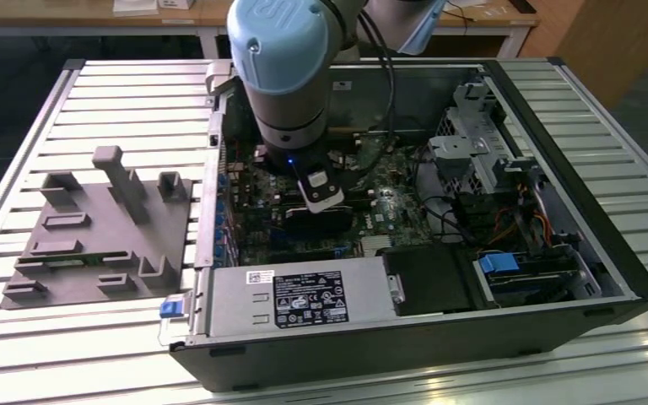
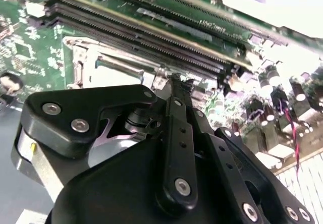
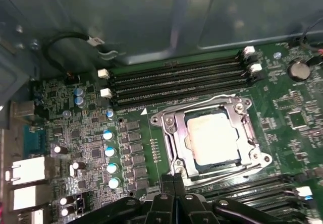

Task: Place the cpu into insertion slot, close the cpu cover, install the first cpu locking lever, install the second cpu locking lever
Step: 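Install the second cpu locking lever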

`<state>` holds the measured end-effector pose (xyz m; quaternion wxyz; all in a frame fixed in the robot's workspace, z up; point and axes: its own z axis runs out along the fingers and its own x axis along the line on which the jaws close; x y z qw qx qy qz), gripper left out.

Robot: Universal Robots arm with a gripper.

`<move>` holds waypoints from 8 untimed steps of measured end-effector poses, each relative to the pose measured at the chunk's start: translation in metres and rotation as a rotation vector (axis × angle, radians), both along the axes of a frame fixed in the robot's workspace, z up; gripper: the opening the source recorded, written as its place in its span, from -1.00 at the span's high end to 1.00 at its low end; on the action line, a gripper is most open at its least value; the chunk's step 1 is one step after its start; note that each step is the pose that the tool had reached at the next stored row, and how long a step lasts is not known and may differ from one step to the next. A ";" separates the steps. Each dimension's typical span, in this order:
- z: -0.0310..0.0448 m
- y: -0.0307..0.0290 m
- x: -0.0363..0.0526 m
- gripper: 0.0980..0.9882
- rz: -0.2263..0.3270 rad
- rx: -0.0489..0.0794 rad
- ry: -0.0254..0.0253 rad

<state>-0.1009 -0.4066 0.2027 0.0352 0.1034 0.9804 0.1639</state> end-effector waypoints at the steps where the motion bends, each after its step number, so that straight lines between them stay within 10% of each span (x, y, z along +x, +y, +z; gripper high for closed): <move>1: 0.0028 0.0000 0.0000 0.98 0.000 0.000 -0.0013; 8: 0.0170 0.0001 0.0000 0.98 0.000 -0.009 -0.0147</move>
